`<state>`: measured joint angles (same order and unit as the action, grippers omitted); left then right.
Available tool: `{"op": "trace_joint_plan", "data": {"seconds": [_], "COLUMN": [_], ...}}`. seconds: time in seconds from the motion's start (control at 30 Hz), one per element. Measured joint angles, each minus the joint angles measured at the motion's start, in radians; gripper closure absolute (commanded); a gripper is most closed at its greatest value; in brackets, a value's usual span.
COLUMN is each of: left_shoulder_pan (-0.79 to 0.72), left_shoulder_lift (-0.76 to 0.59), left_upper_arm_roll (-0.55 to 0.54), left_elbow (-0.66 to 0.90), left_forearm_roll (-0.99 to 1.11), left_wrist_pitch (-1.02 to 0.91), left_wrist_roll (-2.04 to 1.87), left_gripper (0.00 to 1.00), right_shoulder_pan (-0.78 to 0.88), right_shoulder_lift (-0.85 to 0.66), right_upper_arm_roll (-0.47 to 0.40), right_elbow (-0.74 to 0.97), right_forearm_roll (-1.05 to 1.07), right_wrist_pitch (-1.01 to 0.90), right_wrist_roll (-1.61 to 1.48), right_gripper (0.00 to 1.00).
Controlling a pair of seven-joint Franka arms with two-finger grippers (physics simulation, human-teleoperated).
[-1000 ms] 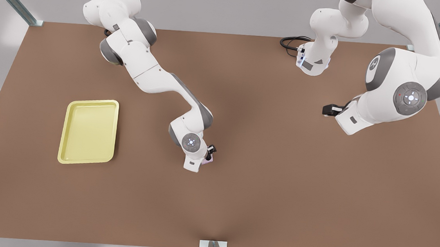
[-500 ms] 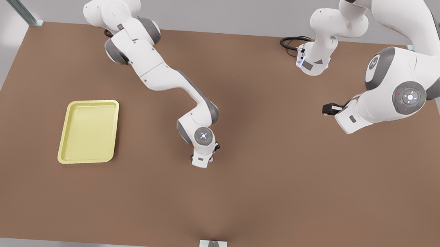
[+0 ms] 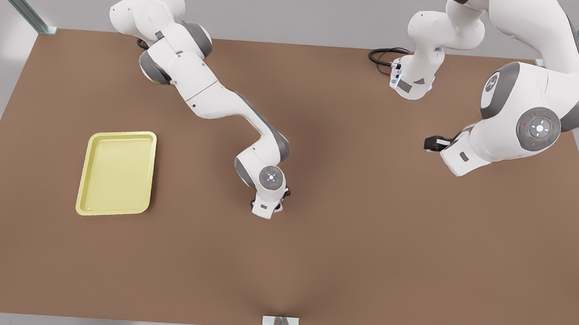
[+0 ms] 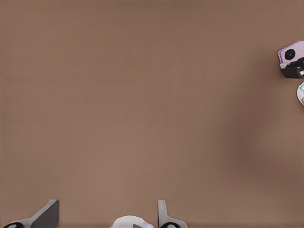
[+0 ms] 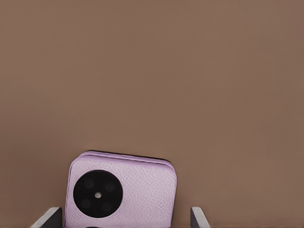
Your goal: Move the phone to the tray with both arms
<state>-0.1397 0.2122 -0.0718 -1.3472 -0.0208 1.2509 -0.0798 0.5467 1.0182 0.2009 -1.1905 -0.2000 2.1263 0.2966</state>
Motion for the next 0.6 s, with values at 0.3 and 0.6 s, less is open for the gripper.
{"op": "trace_joint_plan", "data": {"seconds": [0.3,0.6], "left_shoulder_pan": [0.000,0.000], "left_shoulder_lift": [0.001,0.001], "left_upper_arm_roll": [0.000,0.000], "left_elbow": [-0.001,-0.001], "left_forearm_roll": [0.001,0.002], "left_wrist_pitch": [0.000,0.000], "left_wrist_roll": [0.000,-0.001], "left_gripper": [0.00,0.00], "right_shoulder_pan": [-0.001,-0.001], "right_shoulder_lift": [0.002,0.000], "right_upper_arm_roll": [0.001,0.001], "right_elbow": [-0.002,-0.003], "right_forearm_roll": [0.002,0.005], "right_wrist_pitch": [0.006,0.011], "right_wrist_roll": [0.046,0.072], "right_gripper": [0.06,0.24]}}
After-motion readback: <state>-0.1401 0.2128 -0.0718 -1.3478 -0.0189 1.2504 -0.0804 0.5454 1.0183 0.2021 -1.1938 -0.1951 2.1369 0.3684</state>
